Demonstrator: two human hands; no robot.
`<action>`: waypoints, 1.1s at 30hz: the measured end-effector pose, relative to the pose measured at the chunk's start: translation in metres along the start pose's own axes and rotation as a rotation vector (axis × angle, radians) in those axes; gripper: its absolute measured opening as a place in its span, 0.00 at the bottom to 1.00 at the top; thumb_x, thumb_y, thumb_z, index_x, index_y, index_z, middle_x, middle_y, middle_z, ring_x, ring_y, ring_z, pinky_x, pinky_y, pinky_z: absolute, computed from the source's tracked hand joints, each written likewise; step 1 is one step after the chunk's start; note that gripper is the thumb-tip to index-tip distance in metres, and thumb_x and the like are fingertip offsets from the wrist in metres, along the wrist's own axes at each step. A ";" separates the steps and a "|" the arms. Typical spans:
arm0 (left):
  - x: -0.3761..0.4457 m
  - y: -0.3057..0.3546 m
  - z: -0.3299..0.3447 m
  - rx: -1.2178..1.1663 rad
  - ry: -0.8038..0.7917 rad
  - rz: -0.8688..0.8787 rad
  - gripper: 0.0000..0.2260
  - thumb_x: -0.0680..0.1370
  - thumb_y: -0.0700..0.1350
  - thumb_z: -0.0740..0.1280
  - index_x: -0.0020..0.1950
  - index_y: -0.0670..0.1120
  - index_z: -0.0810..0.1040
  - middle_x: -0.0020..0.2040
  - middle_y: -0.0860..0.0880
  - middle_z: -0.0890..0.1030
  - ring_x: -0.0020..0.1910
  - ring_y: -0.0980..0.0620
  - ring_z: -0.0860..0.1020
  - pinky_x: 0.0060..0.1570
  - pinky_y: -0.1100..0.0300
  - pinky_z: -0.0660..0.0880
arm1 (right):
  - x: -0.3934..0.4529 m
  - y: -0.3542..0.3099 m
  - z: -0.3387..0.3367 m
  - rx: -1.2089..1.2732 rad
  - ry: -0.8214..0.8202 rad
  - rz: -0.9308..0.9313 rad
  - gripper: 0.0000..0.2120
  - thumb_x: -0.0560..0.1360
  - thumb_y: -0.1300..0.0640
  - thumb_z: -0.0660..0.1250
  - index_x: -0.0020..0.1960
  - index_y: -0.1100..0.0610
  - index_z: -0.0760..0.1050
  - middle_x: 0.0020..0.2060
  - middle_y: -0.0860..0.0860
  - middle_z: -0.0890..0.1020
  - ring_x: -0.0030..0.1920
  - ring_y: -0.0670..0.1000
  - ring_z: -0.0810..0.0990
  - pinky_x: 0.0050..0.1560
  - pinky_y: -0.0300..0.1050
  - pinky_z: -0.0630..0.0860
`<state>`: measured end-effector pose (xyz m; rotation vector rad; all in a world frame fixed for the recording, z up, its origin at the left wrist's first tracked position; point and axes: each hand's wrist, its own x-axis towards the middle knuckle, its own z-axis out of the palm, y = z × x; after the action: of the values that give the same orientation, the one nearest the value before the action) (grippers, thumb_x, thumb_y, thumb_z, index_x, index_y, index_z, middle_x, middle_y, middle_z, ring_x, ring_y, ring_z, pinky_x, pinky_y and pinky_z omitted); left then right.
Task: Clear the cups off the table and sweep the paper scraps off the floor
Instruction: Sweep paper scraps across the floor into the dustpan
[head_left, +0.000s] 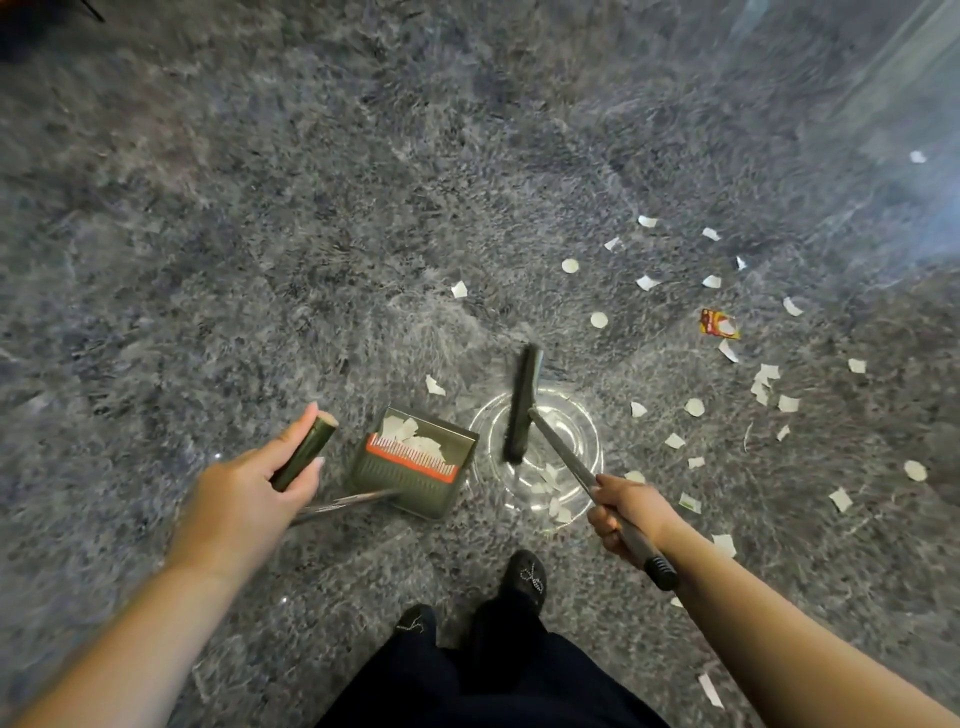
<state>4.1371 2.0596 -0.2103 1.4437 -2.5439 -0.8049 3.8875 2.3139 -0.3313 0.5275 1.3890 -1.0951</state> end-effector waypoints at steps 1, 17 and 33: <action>0.004 0.000 -0.001 -0.015 0.008 0.020 0.29 0.73 0.41 0.74 0.67 0.60 0.65 0.34 0.45 0.81 0.28 0.49 0.74 0.32 0.54 0.71 | -0.001 -0.004 0.005 0.015 -0.022 -0.004 0.09 0.81 0.66 0.51 0.57 0.55 0.65 0.27 0.52 0.63 0.17 0.45 0.62 0.17 0.32 0.59; 0.112 -0.088 -0.078 -0.039 -0.034 0.065 0.40 0.69 0.40 0.77 0.55 0.83 0.63 0.32 0.50 0.78 0.28 0.66 0.64 0.30 0.77 0.63 | 0.092 -0.065 0.182 -0.062 -0.131 0.025 0.10 0.81 0.65 0.54 0.56 0.53 0.67 0.28 0.51 0.66 0.17 0.44 0.64 0.17 0.32 0.60; 0.179 -0.110 -0.080 0.087 -0.140 0.333 0.31 0.66 0.37 0.79 0.66 0.55 0.76 0.34 0.46 0.82 0.31 0.57 0.76 0.32 0.67 0.66 | 0.076 -0.044 0.150 0.154 0.220 -0.014 0.08 0.82 0.64 0.52 0.48 0.55 0.64 0.21 0.52 0.63 0.15 0.46 0.61 0.16 0.31 0.60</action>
<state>4.1518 1.8359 -0.2251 0.9701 -2.8479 -0.7706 3.9140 2.1452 -0.3630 0.7699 1.5068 -1.1895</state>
